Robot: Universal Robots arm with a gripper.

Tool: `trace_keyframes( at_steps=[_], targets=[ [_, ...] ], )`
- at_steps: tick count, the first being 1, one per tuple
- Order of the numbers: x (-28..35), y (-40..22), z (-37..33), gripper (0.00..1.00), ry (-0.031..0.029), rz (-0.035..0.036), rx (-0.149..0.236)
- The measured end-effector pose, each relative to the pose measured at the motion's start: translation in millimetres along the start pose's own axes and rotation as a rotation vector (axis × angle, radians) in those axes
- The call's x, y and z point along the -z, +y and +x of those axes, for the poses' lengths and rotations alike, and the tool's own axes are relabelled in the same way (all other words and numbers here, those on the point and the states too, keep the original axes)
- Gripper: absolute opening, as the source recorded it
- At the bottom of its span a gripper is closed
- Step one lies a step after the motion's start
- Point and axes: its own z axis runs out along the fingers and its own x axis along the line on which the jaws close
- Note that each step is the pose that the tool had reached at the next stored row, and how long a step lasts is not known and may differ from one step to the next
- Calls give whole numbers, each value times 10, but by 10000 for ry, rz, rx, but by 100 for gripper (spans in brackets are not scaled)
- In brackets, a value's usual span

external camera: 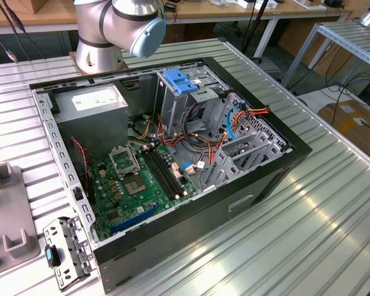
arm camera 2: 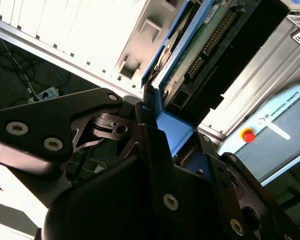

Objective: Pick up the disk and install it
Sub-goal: 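Pick up the disk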

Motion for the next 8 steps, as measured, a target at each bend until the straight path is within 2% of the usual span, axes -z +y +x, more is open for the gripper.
trace_keyframes(
  at_steps=[8],
  targets=[
    [-2, -134, -3, 37, 0, 0, 1]
  ],
)
